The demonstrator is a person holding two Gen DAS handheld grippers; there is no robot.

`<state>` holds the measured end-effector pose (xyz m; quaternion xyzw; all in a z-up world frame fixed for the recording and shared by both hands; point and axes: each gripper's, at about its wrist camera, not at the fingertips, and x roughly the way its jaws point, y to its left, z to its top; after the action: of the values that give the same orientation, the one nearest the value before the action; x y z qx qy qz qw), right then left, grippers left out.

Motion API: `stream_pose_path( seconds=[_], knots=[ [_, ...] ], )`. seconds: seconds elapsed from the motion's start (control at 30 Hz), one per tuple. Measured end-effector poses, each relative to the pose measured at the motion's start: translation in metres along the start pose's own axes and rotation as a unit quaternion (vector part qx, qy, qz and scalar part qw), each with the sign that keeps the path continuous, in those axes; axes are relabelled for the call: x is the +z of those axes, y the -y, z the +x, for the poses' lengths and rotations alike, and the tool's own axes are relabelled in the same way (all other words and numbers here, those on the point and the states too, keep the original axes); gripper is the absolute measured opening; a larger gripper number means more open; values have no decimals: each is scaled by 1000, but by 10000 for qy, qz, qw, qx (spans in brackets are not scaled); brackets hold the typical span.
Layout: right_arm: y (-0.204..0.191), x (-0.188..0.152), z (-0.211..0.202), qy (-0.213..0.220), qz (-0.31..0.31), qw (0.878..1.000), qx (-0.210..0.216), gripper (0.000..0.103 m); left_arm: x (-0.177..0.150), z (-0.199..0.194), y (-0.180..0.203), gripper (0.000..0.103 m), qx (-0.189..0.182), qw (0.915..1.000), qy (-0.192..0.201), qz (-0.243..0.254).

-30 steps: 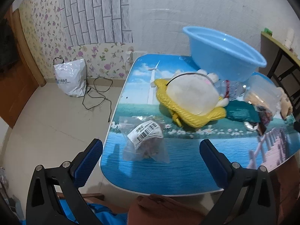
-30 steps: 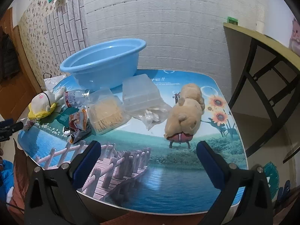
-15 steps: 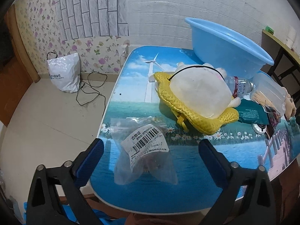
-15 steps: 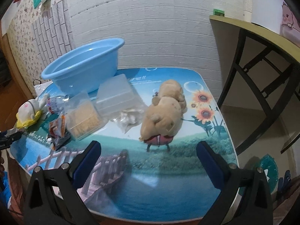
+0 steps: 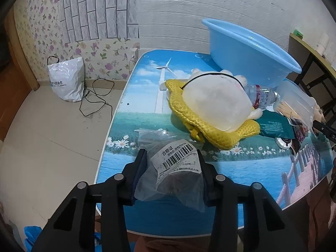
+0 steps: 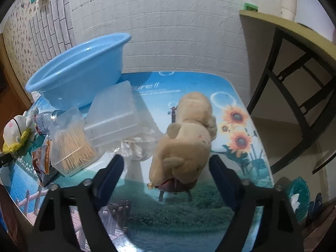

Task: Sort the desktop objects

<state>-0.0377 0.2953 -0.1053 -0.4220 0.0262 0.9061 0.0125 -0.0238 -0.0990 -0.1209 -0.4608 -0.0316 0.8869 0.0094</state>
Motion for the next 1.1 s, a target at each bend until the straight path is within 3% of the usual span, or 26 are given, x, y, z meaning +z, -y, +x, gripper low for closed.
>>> stream_pose_path(
  seconds=[0.03, 0.07, 0.2, 0.87, 1.1],
  knots=[
    [1, 0, -1, 18, -1, 10000, 2, 68, 0, 0, 1, 42, -18, 10000, -3, 5],
    [2, 0, -2, -1, -2, 10000, 11, 53, -1, -1, 2, 42, -41, 10000, -8, 13],
    [10, 0, -9, -4, 89, 9998, 182, 49, -5, -4, 8, 42, -85, 9999, -14, 56],
    [17, -34, -65, -36, -260, 9981, 565, 48, -13, -11, 21, 43, -90, 9996, -84, 236],
    [14, -44, -60, -68, -364, 9983, 443, 56, -14, -7, 22, 45, -53, 9996, -103, 246]
  ],
)
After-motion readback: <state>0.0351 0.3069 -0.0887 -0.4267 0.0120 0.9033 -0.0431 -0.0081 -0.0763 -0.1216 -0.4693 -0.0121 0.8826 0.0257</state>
